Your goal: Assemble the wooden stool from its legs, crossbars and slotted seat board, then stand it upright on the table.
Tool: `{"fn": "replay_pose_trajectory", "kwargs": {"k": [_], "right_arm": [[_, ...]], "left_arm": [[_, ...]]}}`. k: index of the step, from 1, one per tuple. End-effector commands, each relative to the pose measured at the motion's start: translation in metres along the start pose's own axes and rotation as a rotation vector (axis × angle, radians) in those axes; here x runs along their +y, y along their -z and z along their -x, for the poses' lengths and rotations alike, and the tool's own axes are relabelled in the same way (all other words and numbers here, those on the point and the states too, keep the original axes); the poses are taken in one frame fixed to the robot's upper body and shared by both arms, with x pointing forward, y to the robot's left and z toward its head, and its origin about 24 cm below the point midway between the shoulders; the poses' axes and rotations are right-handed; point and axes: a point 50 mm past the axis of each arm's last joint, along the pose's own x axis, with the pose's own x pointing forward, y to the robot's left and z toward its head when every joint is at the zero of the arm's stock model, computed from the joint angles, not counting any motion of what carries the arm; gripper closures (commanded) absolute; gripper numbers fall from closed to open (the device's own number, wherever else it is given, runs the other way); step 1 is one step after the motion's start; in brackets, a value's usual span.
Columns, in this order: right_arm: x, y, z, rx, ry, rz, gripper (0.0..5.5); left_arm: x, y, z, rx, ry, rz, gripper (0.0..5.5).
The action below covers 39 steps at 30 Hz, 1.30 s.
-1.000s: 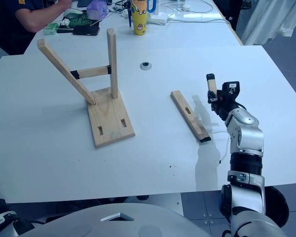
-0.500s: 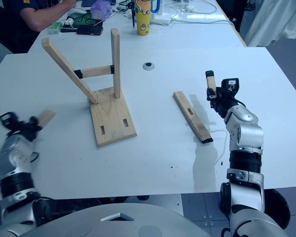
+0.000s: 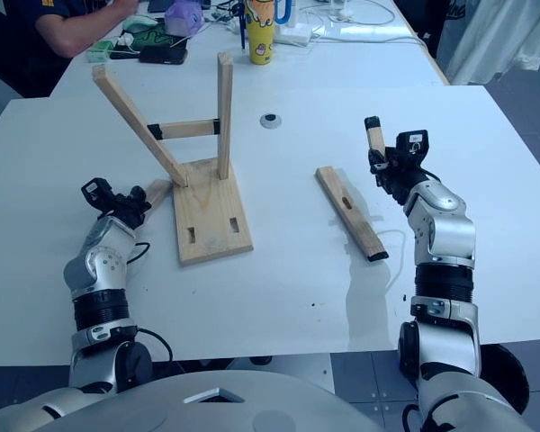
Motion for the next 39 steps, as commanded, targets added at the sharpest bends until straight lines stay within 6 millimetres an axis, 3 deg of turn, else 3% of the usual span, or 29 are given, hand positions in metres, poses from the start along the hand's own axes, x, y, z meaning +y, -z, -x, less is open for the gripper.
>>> {"fn": "replay_pose_trajectory", "kwargs": {"k": [1,4,7,10,15,19,23,30,33,39], "right_arm": [[0.008,-0.017,0.0,-0.112,-0.01,0.009,4.17],[0.017,-0.036,0.002,-0.249,-0.007,0.021,4.17],[0.038,-0.06,0.007,-0.418,-0.104,0.03,4.17],[0.072,-0.08,0.019,-0.544,-0.314,0.092,4.17],[0.108,-0.081,0.028,-0.566,-0.552,0.228,4.17],[0.121,-0.076,0.027,-0.552,-0.632,0.262,4.17],[0.13,-0.074,0.031,-0.559,-0.696,0.275,4.17],[0.134,-0.07,0.033,-0.554,-0.737,0.298,4.17],[0.136,-0.068,0.034,-0.548,-0.758,0.3,4.17],[0.139,-0.066,0.036,-0.545,-0.776,0.302,4.17]], "left_arm": [[0.016,-0.018,0.015,-0.113,-0.071,-0.008,3.25],[-0.004,-0.058,0.032,-0.349,0.035,-0.114,3.25],[-0.051,-0.084,0.051,-0.535,0.277,-0.304,3.25],[-0.095,-0.085,0.074,-0.59,0.565,-0.402,3.25],[-0.134,-0.061,0.1,-0.38,0.958,-0.255,3.25],[-0.142,-0.049,0.112,-0.228,1.107,-0.105,3.25],[-0.145,-0.046,0.118,-0.132,1.173,0.013,2.72],[-0.144,-0.058,0.117,-0.126,1.174,0.144,1.65],[-0.143,-0.065,0.117,-0.134,1.176,0.197,1.83],[-0.142,-0.075,0.117,-0.156,1.187,0.243,2.72]]}}
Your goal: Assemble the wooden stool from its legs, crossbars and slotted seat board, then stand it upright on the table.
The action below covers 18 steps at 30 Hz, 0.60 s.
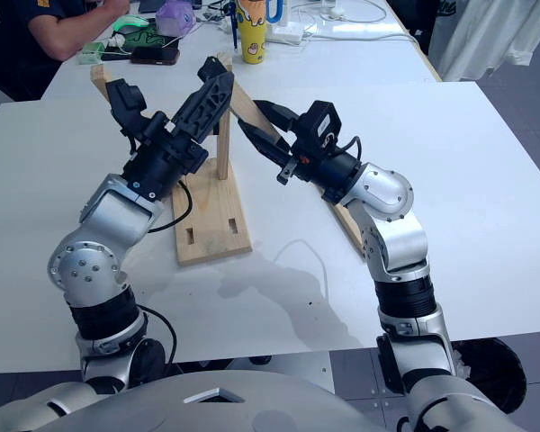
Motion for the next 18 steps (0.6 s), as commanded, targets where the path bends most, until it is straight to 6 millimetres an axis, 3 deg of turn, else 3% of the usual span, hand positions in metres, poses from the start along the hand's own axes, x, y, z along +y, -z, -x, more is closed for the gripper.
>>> {"fn": "replay_pose_trajectory", "kwargs": {"k": [1,15,18], "right_arm": [[0.0036,-0.0019,0.0002,-0.004,-0.017,0.011,4.17],[0.0005,0.0002,-0.0006,0.006,0.002,0.02,4.17],[0.0004,0.0004,-0.0014,0.005,-0.003,0.02,4.17]], "left_arm": [[-0.0003,-0.0087,-0.0021,-0.031,0.004,0.02,2.9],[0.0007,-0.0094,-0.0032,-0.036,0.002,0.057,5.03],[0.0026,-0.0126,-0.0037,-0.051,-0.011,0.052,5.05]]}}
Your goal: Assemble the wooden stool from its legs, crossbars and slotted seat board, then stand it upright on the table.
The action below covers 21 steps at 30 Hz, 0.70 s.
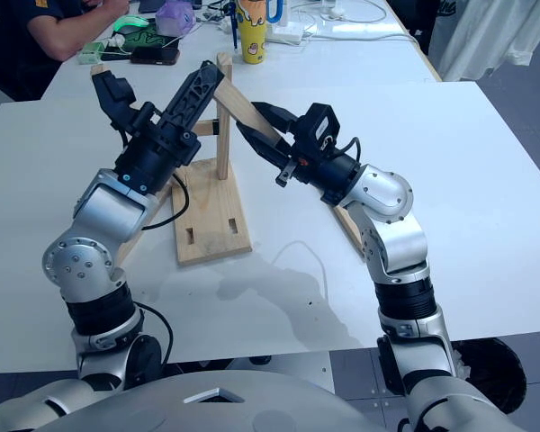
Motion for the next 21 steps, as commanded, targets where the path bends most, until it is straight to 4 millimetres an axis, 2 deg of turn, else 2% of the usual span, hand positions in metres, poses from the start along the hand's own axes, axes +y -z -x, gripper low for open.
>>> {"fn": "replay_pose_trajectory", "kwargs": {"k": [1,5,6,9,12,15,16,19,21], "right_arm": [[-0.001,0.0,-0.002,0.004,-0.003,0.009,4.17],[-0.001,-0.001,-0.002,-0.001,-0.01,0.01,4.17],[-0.002,-0.001,-0.002,-0.003,-0.013,0.01,3.81],[-0.003,-0.004,-0.001,-0.021,-0.008,-0.006,3.38],[-0.014,-0.008,0.002,-0.048,0.058,-0.043,3.34],[-0.033,-0.008,0.008,-0.05,0.194,-0.079,3.56],[-0.044,-0.002,0.012,-0.026,0.29,-0.094,3.7],[-0.069,0.026,0.039,0.053,0.628,-0.203,4.21],[-0.068,0.048,0.059,0.128,0.778,-0.212,4.6]], "left_arm": [[0.001,-0.007,-0.003,-0.024,-0.008,-0.011,5.05],[0.006,-0.008,-0.003,-0.021,-0.045,-0.047,5.05],[0.008,-0.008,-0.003,-0.023,-0.058,-0.051,5.05],[0.016,-0.01,-0.002,-0.03,-0.107,-0.078,5.05],[0.031,-0.007,0.003,0.0,-0.188,-0.155,5.05],[0.04,-0.01,0.012,-0.002,-0.247,-0.22,5.05],[0.04,-0.015,0.018,-0.011,-0.262,-0.264,5.05],[0.035,-0.033,0.033,-0.02,-0.261,-0.377,5.05],[0.031,-0.05,0.041,-0.022,-0.252,-0.458,5.05]]}}
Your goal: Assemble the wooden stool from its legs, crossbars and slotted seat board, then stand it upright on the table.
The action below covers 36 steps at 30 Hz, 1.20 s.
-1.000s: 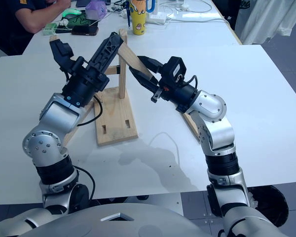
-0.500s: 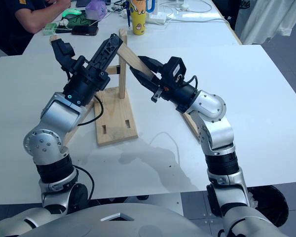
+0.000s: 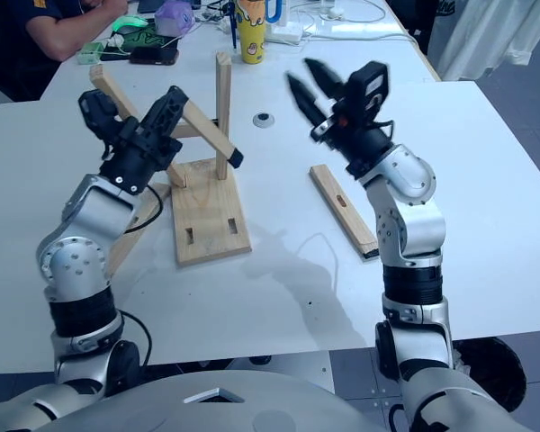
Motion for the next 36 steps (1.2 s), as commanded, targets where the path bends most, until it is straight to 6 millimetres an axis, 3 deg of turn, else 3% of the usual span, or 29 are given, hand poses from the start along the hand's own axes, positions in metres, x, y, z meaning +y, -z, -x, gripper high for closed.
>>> {"fn": "replay_pose_trajectory", "kwargs": {"k": [1,6,10,14,22,27,36], "right_arm": [[-0.023,0.039,0.029,0.12,0.291,-0.006,4.81],[-0.01,0.064,0.058,0.173,0.383,0.034,5.48],[0.013,0.076,0.072,0.19,0.328,0.098,5.5],[0.016,0.08,0.078,0.205,0.325,0.098,5.5],[0.013,0.077,0.072,0.189,0.321,0.097,5.5],[0.014,0.076,0.07,0.184,0.309,0.105,5.5],[0.009,0.072,0.06,0.172,0.261,0.11,5.5]], "left_arm": [[0.007,-0.033,0.017,-0.028,0.007,-0.167,5.05],[0.036,-0.056,0.048,0.012,-0.114,-0.31,5.05],[0.068,-0.045,0.07,0.156,-0.2,-0.373,5.05],[0.08,-0.041,0.086,0.247,-0.181,-0.444,5.05],[0.098,-0.028,0.09,0.298,-0.094,-0.512,5.05],[0.102,-0.016,0.086,0.28,-0.079,-0.503,5.05],[0.105,0.0,0.099,0.262,-0.114,-0.486,5.05]]}}
